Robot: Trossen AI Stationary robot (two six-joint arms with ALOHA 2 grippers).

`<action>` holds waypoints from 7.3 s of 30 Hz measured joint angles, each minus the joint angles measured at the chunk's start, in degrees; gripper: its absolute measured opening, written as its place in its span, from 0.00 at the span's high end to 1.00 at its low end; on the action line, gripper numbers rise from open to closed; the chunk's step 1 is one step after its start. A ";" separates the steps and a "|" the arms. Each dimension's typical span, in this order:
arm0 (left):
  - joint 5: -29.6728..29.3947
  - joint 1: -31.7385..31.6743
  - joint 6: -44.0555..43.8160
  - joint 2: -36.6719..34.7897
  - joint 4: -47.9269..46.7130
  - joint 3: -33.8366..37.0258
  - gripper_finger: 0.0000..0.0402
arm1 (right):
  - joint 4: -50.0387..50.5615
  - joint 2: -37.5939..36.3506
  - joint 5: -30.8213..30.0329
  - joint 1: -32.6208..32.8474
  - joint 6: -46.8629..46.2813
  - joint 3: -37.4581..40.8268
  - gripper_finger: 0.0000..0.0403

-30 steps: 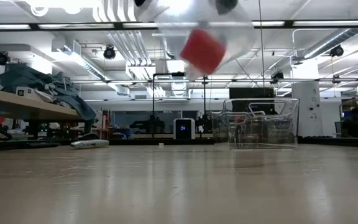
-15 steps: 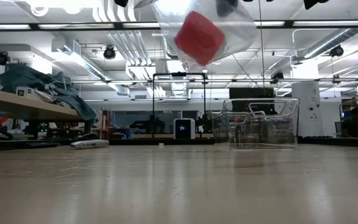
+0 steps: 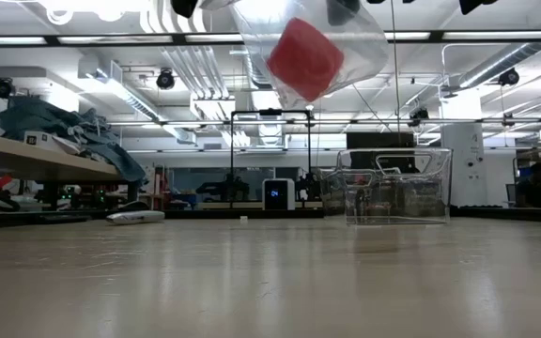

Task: Roll bandage
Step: Close the transparent zip bag

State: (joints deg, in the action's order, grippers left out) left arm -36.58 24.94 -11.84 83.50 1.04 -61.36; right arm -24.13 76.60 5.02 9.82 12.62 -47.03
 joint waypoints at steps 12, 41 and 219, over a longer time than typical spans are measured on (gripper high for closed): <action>-0.22 1.27 2.82 0.00 0.47 0.00 0.92 | 1.19 0.02 -0.04 0.02 0.00 0.02 1.00; 3.34 1.33 -3.05 0.36 -5.56 0.02 0.95 | 1.42 0.15 -0.02 0.02 -0.02 0.07 1.00; -11.64 -1.79 18.15 10.88 7.95 -2.25 0.60 | -28.18 6.10 -39.80 12.94 68.67 15.50 1.00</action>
State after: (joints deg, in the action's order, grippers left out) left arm -48.22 23.16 6.31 94.39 8.99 -63.61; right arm -52.31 82.69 -34.79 22.76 81.29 -31.53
